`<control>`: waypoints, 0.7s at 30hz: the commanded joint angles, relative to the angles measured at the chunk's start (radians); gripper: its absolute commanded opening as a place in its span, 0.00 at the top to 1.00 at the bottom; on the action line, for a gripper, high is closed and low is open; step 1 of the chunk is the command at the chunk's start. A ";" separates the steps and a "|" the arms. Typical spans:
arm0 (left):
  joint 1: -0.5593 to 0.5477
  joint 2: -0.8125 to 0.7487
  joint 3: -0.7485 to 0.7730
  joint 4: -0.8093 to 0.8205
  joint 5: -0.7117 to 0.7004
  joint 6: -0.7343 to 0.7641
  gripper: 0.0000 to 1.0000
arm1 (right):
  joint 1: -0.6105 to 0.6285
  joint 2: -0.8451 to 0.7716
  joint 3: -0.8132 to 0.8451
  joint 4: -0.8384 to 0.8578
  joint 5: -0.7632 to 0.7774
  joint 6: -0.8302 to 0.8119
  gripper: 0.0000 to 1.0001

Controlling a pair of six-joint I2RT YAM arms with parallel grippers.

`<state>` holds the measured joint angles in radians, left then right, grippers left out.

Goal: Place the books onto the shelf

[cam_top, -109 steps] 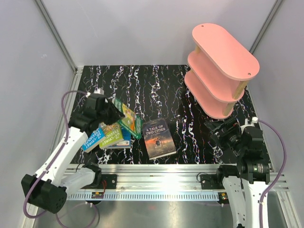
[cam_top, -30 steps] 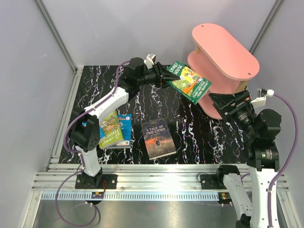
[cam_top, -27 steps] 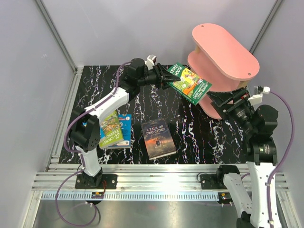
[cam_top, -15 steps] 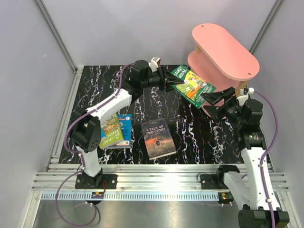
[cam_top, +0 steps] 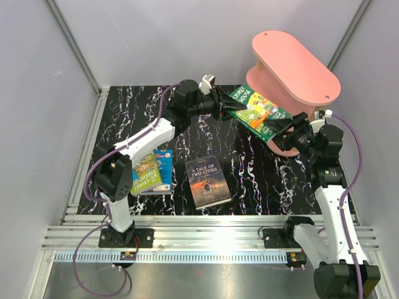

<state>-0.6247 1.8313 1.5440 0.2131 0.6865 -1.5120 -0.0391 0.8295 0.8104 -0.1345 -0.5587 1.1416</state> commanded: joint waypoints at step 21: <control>0.000 -0.179 0.289 -0.639 -0.034 0.567 0.26 | 0.004 0.121 0.603 -0.183 -0.064 -0.166 1.00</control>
<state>-0.6266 1.7061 1.7718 -0.2523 0.6674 -1.1225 -0.0307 0.9272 1.2488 -0.3740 -0.6018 1.0191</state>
